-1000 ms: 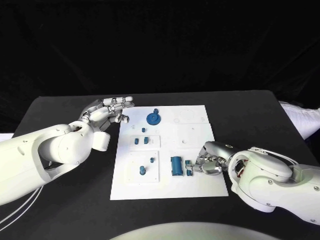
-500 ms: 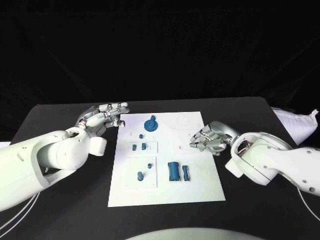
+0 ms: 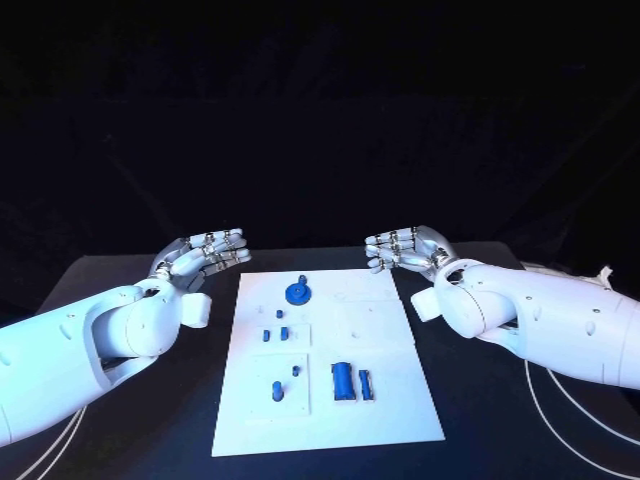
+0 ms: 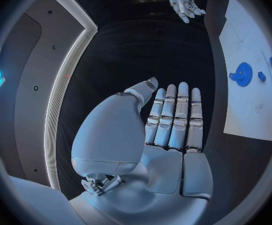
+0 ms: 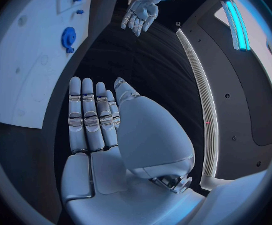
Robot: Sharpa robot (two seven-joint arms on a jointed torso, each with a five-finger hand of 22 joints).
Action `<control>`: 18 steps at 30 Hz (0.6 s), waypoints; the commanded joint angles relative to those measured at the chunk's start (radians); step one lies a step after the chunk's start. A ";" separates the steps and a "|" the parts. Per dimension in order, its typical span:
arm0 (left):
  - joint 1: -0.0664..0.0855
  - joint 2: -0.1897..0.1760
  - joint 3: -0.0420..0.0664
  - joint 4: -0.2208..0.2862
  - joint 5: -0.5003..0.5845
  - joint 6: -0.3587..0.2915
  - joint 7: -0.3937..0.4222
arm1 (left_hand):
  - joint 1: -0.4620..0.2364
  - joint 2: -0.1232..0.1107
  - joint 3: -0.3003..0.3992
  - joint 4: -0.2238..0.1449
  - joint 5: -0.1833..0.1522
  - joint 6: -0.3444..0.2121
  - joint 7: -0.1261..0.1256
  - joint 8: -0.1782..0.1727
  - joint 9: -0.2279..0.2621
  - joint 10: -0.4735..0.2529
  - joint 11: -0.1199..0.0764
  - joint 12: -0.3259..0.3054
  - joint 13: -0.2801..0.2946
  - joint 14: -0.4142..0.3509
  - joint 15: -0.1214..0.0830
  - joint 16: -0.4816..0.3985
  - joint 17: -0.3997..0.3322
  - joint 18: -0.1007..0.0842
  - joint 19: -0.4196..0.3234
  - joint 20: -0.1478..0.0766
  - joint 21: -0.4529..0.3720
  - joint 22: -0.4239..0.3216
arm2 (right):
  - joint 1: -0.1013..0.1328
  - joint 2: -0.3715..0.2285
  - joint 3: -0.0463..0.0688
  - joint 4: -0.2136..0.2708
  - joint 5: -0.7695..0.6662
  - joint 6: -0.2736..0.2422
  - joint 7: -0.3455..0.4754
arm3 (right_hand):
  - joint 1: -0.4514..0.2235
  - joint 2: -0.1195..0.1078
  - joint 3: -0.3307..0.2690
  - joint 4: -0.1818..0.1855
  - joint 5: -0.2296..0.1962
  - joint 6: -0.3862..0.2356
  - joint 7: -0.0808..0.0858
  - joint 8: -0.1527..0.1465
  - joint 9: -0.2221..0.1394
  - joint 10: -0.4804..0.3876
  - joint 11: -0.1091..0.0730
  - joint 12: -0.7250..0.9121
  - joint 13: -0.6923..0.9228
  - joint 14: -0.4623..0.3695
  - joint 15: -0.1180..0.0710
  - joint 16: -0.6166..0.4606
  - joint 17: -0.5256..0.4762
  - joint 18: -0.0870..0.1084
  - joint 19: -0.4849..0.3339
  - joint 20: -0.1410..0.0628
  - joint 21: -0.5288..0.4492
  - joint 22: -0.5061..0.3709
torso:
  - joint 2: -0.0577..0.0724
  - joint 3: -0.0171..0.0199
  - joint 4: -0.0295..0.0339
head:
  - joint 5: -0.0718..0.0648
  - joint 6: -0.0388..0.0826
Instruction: Assemble the parts on the task board
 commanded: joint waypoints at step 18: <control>-0.013 0.048 0.004 -0.026 -0.018 -0.104 0.037 | -0.650 0.112 -0.200 -0.015 -0.123 -0.482 -0.086 -0.101 -0.067 -0.539 -0.065 -0.086 -0.063 -0.461 -0.134 -0.183 -0.130 -0.071 -0.353 -0.117 -0.106 -0.294 | -0.001 0.080 -0.005 -0.066 0.131 -0.028 0.123 | -0.742 0.030 -0.038 -0.177 -0.088 -0.469 -0.092 -0.065 -0.166 -0.522 -0.131 -0.069 -0.187 -0.477 -0.102 -0.143 -0.205 -0.070 -0.374 -0.112 -0.192 -0.287 | -0.031 0.0122 -0.0177 | 0.055 0.049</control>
